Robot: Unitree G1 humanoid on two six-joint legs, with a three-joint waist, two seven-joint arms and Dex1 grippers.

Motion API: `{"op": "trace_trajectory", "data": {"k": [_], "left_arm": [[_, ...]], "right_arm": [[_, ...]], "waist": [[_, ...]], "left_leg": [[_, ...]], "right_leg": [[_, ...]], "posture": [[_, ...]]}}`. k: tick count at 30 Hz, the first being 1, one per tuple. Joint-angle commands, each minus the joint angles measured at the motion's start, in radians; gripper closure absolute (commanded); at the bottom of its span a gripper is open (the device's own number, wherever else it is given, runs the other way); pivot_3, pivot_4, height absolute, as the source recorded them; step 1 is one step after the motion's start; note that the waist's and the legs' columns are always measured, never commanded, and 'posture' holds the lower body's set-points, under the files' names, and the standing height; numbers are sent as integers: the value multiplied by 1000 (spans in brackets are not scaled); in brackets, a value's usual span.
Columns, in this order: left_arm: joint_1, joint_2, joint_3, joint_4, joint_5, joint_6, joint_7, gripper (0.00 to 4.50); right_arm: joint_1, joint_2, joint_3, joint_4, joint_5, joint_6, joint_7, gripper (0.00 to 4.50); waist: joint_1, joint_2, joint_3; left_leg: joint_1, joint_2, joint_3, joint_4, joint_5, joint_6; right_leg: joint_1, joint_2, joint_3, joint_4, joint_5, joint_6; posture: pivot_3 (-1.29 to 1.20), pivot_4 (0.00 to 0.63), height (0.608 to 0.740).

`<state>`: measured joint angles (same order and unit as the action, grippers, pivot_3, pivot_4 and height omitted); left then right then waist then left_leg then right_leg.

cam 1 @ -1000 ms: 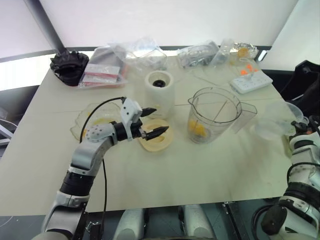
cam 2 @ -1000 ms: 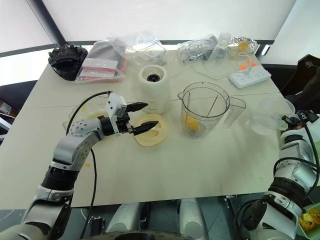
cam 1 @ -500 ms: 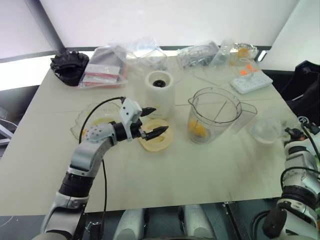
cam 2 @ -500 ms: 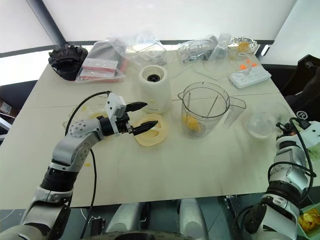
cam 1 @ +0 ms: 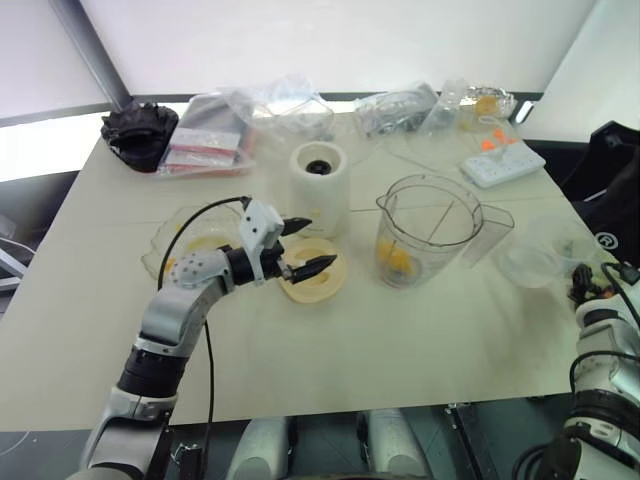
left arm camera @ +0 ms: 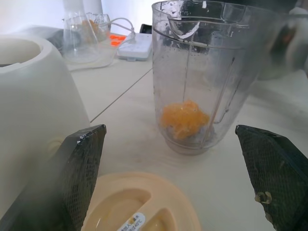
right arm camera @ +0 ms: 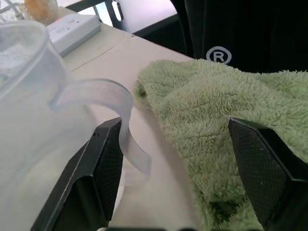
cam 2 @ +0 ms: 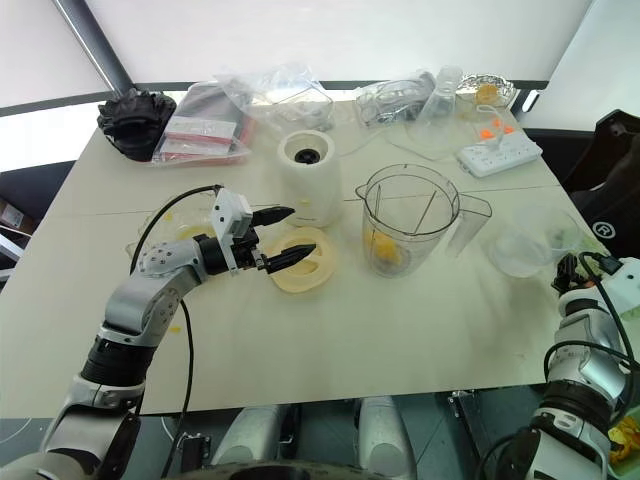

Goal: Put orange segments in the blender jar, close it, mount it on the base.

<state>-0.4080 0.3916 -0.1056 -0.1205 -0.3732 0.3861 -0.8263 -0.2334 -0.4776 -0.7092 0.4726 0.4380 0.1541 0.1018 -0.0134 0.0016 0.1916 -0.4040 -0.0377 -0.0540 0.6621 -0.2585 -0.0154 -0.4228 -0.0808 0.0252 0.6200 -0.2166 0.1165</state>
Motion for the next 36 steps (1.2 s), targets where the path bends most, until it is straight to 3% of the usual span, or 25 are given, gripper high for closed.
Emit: {"op": "trace_trajectory", "data": {"k": [1,3,8,14,20,26,29,31,36], "left_arm": [[-5,-1,-2,-30,-1,-12,-2,0],[-5,-1,-2,-30,-1,-12,-2,0],[-32,14,4,18,7,-24,-26,0],[-68,32,1,75,19,-49,-69,0],[-190,110,-48,258,80,-121,-228,0],[-346,148,-125,491,172,-234,-402,0],[-440,119,-169,680,238,-382,-472,866],[-500,84,-196,820,298,-500,-468,1813],[-605,-14,-227,1114,380,-679,-511,1813]], "right_arm": [[36,-1,-11,-96,19,13,-10,1118],[47,1,-11,-115,23,23,-14,1118],[332,26,14,-520,100,181,71,1118],[480,35,-14,-727,200,296,90,1118],[700,-109,-79,-1025,358,446,302,1118],[752,-241,-187,-1146,478,540,379,1118],[730,-286,-208,-1203,549,582,368,1035],[721,-312,-205,-1236,578,604,359,1035],[711,-357,-184,-1308,636,641,352,1035]], "waist": [[0,0,0],[0,0,0],[5,2,-1],[-3,2,-1],[18,5,-3],[27,1,-1],[27,-3,0],[27,-5,1],[27,-9,2]], "left_leg": [[0,0,0,0,0,0],[0,0,0,0,0,0],[-1,0,-3,0,0,0],[6,1,-3,1,0,0],[11,2,-4,-2,-2,3],[9,1,-4,-2,-3,5],[9,1,-5,-1,-3,5],[9,1,-5,0,-3,5],[8,1,-5,1,-4,5]], "right_leg": [[0,0,0,0,0,0],[0,0,0,0,0,0],[0,0,-2,0,0,0],[6,0,0,-2,-2,-4],[13,0,-3,-3,-7,-2],[13,-1,-4,-7,-7,-2],[13,-2,-3,-7,-7,-2],[13,-2,-3,-7,-6,-2],[13,-3,-3,-8,-6,-2]], "posture": [[0,150,740],[0,150,740],[0,150,740],[0,150,740],[0,150,740],[0,150,740],[0,150,740],[0,150,740],[0,150,740]]}}
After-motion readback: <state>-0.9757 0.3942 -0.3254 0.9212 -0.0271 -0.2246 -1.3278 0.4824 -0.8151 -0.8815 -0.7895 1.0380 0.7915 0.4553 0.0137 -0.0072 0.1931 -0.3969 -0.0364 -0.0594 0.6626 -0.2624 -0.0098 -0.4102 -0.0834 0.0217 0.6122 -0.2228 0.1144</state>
